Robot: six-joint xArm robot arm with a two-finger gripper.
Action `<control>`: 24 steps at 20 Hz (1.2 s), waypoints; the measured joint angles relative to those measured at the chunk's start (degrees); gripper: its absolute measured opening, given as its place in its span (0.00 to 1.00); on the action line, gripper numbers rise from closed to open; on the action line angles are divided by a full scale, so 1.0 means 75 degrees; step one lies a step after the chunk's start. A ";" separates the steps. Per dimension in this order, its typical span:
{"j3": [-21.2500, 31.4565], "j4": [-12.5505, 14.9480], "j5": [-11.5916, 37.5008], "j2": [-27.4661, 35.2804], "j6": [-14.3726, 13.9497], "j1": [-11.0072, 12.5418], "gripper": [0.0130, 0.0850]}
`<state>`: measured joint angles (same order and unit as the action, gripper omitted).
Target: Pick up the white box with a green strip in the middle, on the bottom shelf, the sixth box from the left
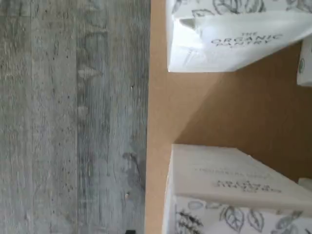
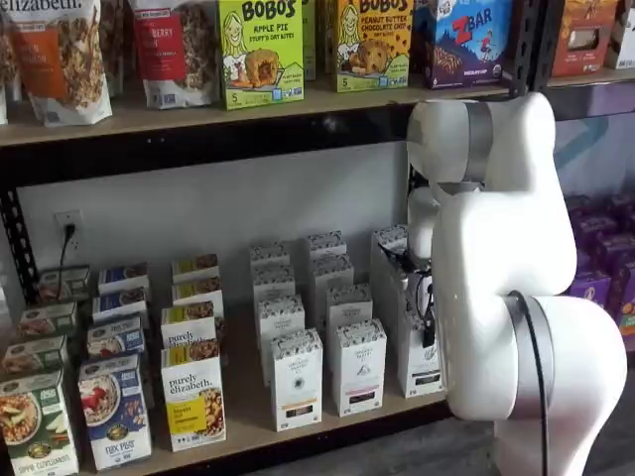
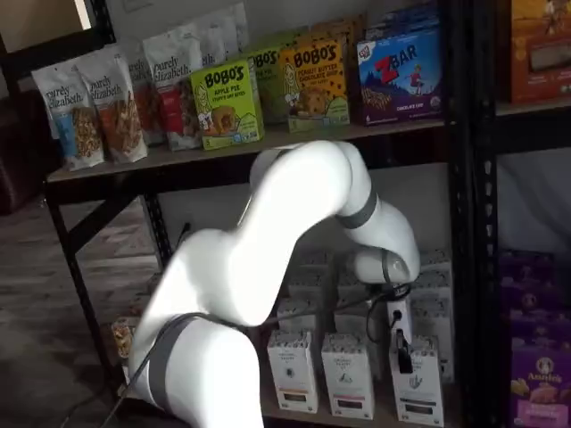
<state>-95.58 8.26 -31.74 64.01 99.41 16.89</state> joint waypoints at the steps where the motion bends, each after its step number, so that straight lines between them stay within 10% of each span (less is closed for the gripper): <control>1: -0.0014 -0.0032 -0.0017 0.0014 0.0026 -0.0002 1.00; 9: 0.0032 -0.0263 0.0005 -0.0005 0.0250 0.0024 0.78; 24: 0.0125 -0.0199 0.0064 -0.0050 0.0127 -0.0041 0.67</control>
<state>-94.64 6.77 -31.26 63.64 100.36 16.58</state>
